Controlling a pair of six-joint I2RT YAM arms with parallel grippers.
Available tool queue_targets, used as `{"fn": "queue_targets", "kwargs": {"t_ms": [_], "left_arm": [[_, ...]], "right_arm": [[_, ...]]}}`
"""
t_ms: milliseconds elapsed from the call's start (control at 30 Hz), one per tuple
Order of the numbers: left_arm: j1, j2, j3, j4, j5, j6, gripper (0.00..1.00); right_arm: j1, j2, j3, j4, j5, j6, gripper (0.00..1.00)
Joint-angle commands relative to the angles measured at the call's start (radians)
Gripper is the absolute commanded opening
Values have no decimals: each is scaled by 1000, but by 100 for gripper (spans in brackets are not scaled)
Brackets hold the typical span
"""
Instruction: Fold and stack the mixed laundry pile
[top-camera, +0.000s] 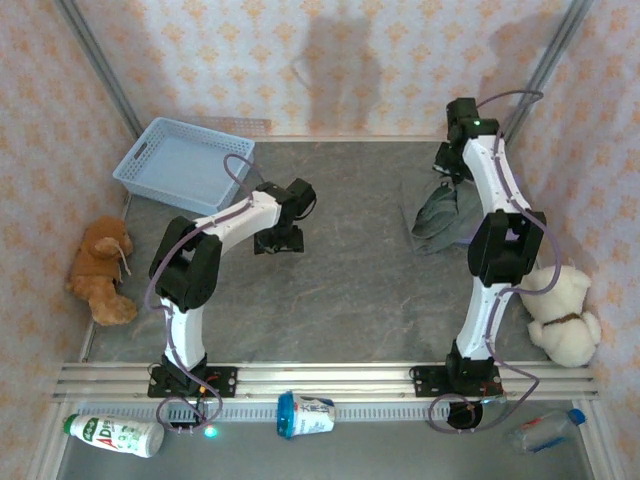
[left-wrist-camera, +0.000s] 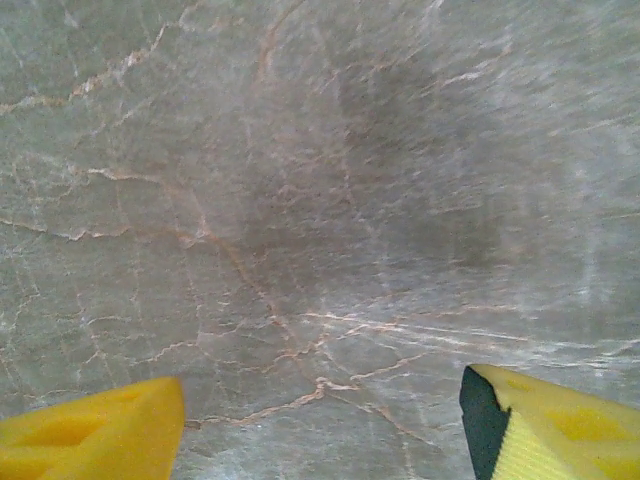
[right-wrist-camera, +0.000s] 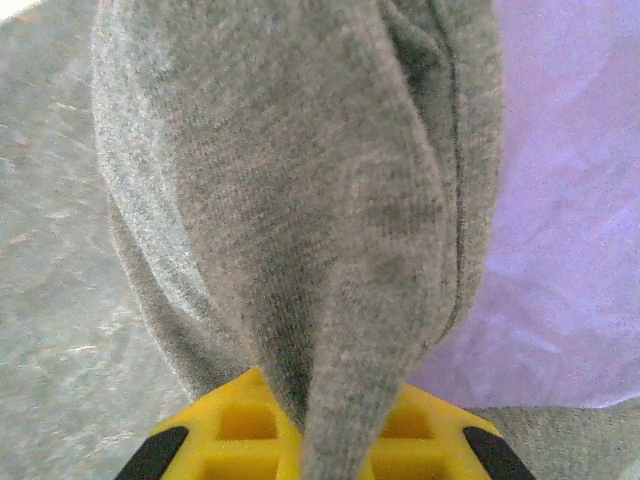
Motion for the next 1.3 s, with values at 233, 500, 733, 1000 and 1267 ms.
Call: {"fn": "queue_targets", "kwargs": {"t_ms": [233,500,733,1000,1267], "left_arm": [[16,-31,-33,-13,-61,11,74],[18,-31,-24,-28,-64,8,74],[19,-105,-37,-51,-107,3,75],[55,-229,-77,2,-158,-12,88],[150,-408,-211,97,-271,30,93]], "right_arm": [[-139,-35,162,-58,-175,13,0],[-283,25,159,-80,-205,-57,0],[-332,168,209,-113,-70,-128,63],[-332,23,113,-30,31,-104,99],[-283,-281,-377,197,-72,-38,100]]}}
